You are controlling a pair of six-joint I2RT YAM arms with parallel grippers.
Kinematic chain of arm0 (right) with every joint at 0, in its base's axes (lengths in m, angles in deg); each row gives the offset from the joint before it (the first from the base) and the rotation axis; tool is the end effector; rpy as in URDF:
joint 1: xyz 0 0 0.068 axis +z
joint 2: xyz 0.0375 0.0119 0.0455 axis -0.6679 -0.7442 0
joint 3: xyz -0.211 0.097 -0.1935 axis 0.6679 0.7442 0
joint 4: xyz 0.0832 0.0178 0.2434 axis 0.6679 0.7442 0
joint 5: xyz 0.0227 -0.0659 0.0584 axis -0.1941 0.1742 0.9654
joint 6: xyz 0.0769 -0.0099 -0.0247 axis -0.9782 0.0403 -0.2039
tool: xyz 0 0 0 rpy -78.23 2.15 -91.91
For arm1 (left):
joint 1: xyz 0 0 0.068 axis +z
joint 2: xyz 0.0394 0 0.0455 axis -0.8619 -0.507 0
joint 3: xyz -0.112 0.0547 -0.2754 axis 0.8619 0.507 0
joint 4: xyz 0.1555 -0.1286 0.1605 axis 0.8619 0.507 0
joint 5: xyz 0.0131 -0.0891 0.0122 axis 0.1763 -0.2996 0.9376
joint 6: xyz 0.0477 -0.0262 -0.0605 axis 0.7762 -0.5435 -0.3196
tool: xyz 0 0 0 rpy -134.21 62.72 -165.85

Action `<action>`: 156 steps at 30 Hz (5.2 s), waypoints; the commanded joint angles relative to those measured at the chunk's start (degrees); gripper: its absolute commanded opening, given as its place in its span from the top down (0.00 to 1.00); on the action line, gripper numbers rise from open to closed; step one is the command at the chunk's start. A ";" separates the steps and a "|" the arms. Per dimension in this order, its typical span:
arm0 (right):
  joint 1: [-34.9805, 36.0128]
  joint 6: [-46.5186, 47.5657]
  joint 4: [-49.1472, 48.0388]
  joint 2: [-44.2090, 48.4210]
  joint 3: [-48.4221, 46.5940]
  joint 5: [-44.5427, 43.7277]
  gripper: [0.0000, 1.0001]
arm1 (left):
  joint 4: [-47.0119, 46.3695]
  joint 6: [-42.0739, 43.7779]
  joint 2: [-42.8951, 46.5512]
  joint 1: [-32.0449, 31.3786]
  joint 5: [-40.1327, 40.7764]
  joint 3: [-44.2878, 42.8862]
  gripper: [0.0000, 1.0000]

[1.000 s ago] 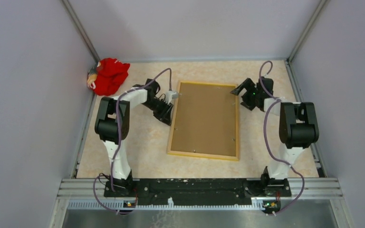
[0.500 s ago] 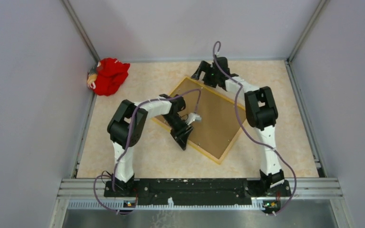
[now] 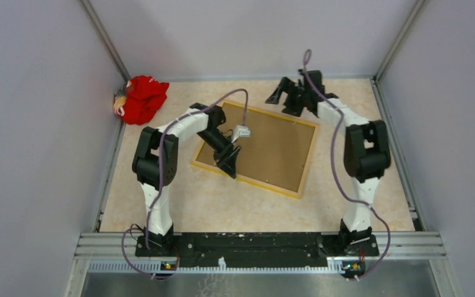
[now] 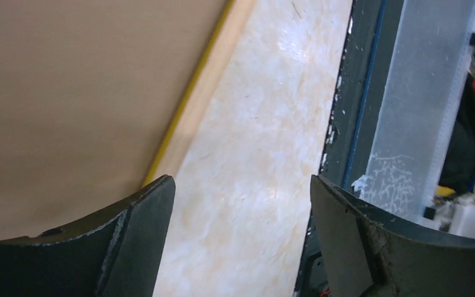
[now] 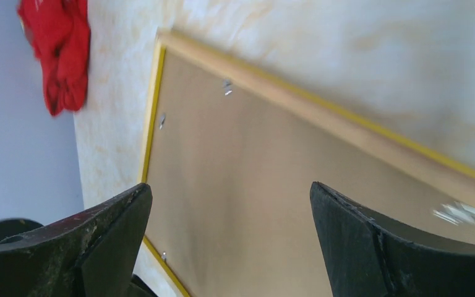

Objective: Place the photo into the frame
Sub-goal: Adjust the photo frame at the center of the board, then install the photo frame at the center of the board, then turn over the photo frame at the center of the board.

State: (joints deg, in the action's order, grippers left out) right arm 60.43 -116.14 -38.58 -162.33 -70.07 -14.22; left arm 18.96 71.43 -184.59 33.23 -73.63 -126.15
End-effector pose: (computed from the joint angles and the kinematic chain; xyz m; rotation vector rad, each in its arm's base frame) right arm 0.4857 0.1935 0.2194 0.1552 2.3641 0.9844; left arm 0.3037 -0.2107 0.1842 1.5339 2.3848 -1.3492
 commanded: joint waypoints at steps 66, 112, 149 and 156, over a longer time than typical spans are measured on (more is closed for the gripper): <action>18.88 -6.19 -20.67 -0.40 13.14 -0.66 0.09 | -14.67 -22.56 -17.69 23.32 -10.47 -12.80 0.64; 22.39 -8.42 -22.22 -6.98 9.42 4.59 0.11 | -17.66 -24.59 -16.62 23.47 -8.09 -10.87 0.76; 21.68 29.36 -3.69 17.20 21.48 -2.71 0.10 | -10.01 -18.54 -9.81 24.87 -7.72 -15.01 0.29; 33.23 41.27 -0.23 33.56 40.35 -14.77 0.14 | -1.60 -12.39 -5.59 25.88 -8.16 -17.47 0.24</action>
State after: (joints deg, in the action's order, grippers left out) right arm 86.29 -85.10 -41.57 -133.87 -35.30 -21.02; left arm 11.37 53.73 -195.67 58.47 -81.10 -140.80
